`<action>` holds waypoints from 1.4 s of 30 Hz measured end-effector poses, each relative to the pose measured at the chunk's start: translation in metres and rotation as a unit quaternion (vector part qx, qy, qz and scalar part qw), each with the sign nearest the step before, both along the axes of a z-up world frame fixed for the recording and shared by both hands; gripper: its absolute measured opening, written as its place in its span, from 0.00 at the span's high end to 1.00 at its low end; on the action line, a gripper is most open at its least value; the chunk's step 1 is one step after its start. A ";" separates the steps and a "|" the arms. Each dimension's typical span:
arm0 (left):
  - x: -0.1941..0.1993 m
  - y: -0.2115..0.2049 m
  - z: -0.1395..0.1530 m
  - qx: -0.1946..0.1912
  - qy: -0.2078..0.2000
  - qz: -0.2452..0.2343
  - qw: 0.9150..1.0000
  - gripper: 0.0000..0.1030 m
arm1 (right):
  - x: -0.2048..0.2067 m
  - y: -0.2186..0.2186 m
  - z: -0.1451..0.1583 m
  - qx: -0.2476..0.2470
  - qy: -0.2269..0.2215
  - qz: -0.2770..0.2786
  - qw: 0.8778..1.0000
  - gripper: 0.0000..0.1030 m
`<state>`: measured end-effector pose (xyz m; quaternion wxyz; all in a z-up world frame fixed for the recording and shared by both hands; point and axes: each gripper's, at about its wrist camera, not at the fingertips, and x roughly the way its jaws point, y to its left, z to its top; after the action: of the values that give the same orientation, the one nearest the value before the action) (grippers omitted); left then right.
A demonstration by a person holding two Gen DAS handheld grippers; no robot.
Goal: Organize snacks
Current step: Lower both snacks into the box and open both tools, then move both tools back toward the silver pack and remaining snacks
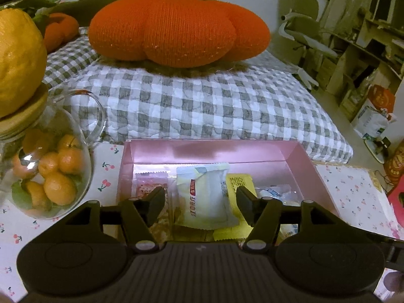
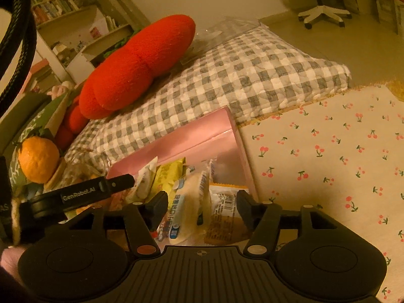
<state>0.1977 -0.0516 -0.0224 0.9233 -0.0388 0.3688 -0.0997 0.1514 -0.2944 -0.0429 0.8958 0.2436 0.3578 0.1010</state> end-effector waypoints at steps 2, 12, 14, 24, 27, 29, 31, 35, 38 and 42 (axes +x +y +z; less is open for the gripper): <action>-0.003 0.001 0.002 0.000 0.002 -0.002 1.000 0.41 | -0.002 0.001 0.002 -0.005 0.000 0.002 1.000 0.40; -0.029 0.008 0.008 0.000 0.010 -0.011 1.000 0.34 | -0.016 0.005 0.014 -0.027 -0.009 0.015 0.999 0.35; -0.034 0.008 0.008 -0.001 0.011 -0.013 1.000 0.34 | -0.020 0.007 0.016 -0.033 -0.010 0.018 0.999 0.34; -0.069 0.015 0.013 -0.011 0.018 -0.028 0.999 0.18 | -0.044 0.007 0.024 -0.061 -0.012 0.033 0.998 0.21; -0.079 0.016 0.013 -0.008 0.020 -0.034 0.999 0.11 | -0.052 0.007 0.027 -0.069 -0.013 0.034 0.997 0.19; -0.086 0.018 0.012 -0.003 0.022 -0.033 0.999 0.08 | -0.057 0.007 0.028 -0.078 -0.012 0.035 0.996 0.18; -0.092 0.020 0.011 0.000 0.028 -0.031 0.999 0.05 | -0.063 0.008 0.029 -0.086 -0.013 0.037 0.996 0.16; -0.105 0.027 0.005 0.000 0.042 -0.027 0.999 0.03 | -0.075 0.010 0.029 -0.105 -0.016 0.040 0.994 0.13; -0.113 0.033 -0.002 0.003 0.043 -0.024 0.999 0.01 | -0.084 0.015 0.028 -0.121 -0.020 0.045 0.992 0.12; -0.120 0.040 -0.010 0.012 0.051 -0.021 0.998 0.01 | -0.095 0.024 0.025 -0.140 -0.024 0.055 0.988 0.12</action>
<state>0.0776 -0.0116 -0.0328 0.9013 -0.0254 0.4176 -0.1125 0.0567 -0.2709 -0.0182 0.9227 0.0929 0.3592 0.1048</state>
